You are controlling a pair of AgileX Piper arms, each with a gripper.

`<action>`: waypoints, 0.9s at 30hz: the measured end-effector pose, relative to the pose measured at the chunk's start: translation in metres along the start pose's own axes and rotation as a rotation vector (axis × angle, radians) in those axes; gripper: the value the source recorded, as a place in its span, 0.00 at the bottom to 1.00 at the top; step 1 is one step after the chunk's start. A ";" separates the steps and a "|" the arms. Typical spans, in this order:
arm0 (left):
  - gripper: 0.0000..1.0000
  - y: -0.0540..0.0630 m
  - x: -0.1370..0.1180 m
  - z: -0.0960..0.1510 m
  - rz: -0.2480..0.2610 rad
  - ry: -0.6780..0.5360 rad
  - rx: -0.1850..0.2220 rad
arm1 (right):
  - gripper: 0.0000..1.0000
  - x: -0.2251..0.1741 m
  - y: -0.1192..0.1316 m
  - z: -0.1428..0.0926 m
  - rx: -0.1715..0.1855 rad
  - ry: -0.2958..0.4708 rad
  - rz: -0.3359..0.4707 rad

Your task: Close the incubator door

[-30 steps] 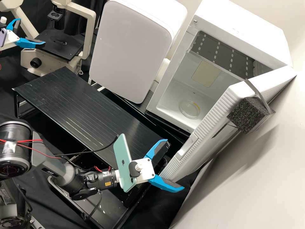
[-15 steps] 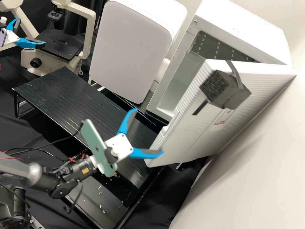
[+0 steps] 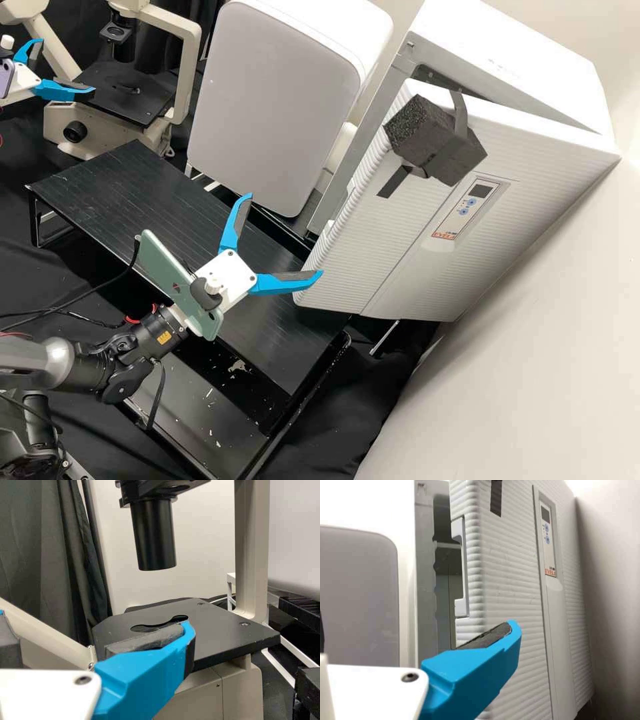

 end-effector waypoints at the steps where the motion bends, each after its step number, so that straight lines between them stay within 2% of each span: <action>1: 1.00 0.000 0.000 0.000 0.000 0.000 0.000 | 1.00 0.002 -0.003 0.000 -0.005 -0.001 -0.006; 7: 1.00 0.000 0.000 0.000 0.000 0.000 0.000 | 1.00 0.023 -0.017 0.006 -0.062 -0.026 -0.023; 13: 1.00 0.000 0.000 0.000 0.000 0.000 0.000 | 1.00 0.045 -0.026 0.013 -0.095 -0.044 -0.023; 21: 1.00 0.000 0.000 0.000 0.000 0.000 0.000 | 1.00 0.077 -0.041 0.024 -0.080 -0.051 -0.037; 27: 1.00 0.000 0.000 0.000 0.000 0.000 0.000 | 1.00 0.095 -0.053 0.023 -0.061 -0.018 -0.062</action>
